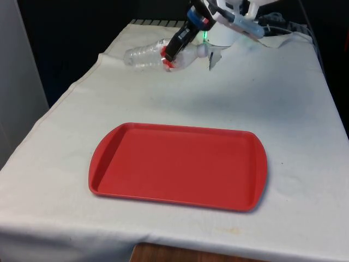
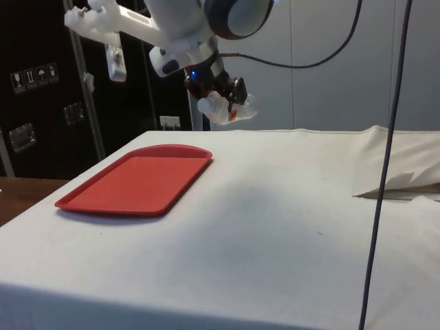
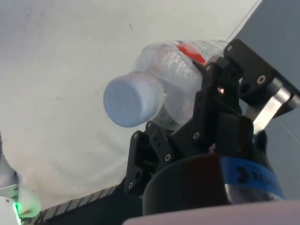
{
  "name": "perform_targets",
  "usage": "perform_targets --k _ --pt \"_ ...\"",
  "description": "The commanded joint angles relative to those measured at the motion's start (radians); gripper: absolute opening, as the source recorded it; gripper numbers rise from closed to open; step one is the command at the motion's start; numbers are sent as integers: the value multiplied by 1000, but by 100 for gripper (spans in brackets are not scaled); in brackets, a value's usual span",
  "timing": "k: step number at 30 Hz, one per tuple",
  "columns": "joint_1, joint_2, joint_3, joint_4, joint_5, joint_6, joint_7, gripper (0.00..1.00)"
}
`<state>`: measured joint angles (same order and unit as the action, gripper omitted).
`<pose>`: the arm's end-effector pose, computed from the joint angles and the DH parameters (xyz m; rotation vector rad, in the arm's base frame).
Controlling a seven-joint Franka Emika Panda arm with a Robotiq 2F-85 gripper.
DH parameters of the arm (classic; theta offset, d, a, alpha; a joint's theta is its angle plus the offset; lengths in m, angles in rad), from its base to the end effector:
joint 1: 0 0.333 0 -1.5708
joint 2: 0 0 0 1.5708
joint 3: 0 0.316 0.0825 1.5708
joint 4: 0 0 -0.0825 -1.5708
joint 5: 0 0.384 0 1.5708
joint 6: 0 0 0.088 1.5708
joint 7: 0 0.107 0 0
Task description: Place the bottle upright on the tray.
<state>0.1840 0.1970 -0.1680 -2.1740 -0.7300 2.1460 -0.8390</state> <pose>0.5396 -0.0189 0.2946 2.0601 1.6237 -0.5919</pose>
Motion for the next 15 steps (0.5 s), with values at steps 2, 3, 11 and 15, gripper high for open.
perform_targets --k 2,3,11,15 --pt "-5 -9 -1 -2 24 19 -19 32" --pt "-5 -11 -2 -2 30 22 -23 32" --pt "-5 -27 -12 -2 74 43 -54 32" --pt "-6 -39 -16 -2 95 46 -71 32"
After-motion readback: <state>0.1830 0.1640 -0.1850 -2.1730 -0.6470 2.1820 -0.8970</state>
